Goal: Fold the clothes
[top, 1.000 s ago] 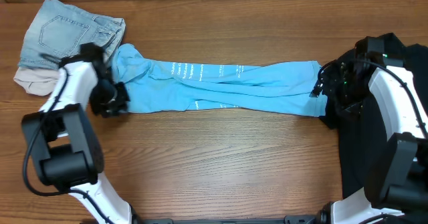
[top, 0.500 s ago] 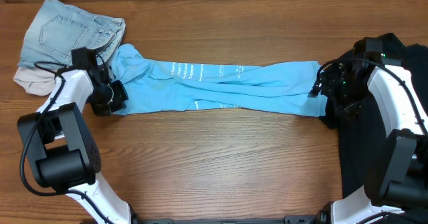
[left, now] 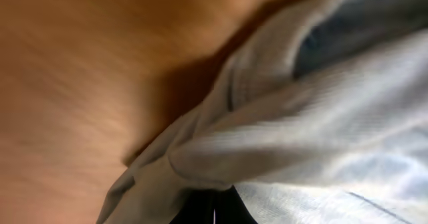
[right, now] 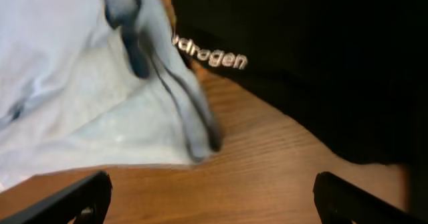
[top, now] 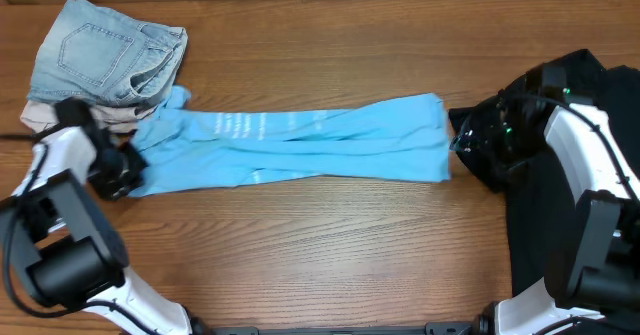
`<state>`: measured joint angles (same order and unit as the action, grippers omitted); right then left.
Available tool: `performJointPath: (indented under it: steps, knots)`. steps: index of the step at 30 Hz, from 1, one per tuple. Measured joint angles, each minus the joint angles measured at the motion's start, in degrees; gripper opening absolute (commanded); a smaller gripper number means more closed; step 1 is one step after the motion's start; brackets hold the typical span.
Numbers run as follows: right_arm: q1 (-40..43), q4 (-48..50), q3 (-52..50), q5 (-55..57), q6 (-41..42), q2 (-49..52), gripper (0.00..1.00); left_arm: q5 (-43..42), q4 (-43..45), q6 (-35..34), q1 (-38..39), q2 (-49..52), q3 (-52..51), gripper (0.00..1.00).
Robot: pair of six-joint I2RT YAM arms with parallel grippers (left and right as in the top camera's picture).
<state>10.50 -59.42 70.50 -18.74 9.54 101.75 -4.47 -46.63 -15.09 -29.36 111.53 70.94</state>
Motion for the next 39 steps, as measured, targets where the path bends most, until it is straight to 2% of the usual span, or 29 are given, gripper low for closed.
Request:
performJointPath:
  steps: [6, 9, 16, 22, 27, 28, 32, 34, 39]
  knots:
    - [-0.1, 9.2, -9.1, -11.7, -5.5, 0.1, 1.0, -1.0, -1.6, 1.9, -2.0, 0.3, 0.9, 0.05]
    - [-0.4, 13.4, -11.8, -14.3, -6.4, 0.1, 1.0, -1.1, -2.6, 3.0, -1.8, 0.9, 1.8, 0.09]
    - [-4.1, 27.9, -15.8, -14.3, -3.9, 0.1, 0.93, -5.1, -11.0, 7.8, -1.7, 2.2, 8.3, 0.25]
    - [-7.5, 36.0, -15.9, -12.1, 0.3, 1.4, 0.89, -8.2, -20.0, 10.1, -1.2, 2.2, 17.9, 0.28]
    - [-9.1, 40.2, -15.6, -13.8, 2.6, 3.5, 0.76, -9.9, -25.9, 11.8, 0.5, 2.0, 26.9, 0.29]
    - [-9.3, 40.6, -15.5, -14.7, 2.6, 4.0, 0.7, -10.1, -26.5, 12.2, 1.0, 1.9, 28.4, 0.29]
    - [-10.4, 39.1, -15.2, -15.8, 2.3, 5.4, 0.27, -10.4, -26.6, 12.3, 3.3, 0.1, 31.8, 0.3]
    - [-10.2, 35.6, -14.8, -16.0, 2.4, 5.9, 0.23, -10.6, -26.4, 12.4, 4.4, -1.0, 32.7, 0.3]
    - [-6.5, 22.5, -9.3, -12.1, 2.3, 5.9, 0.22, -10.9, -26.7, 12.4, 6.3, -2.3, 33.5, 0.3]
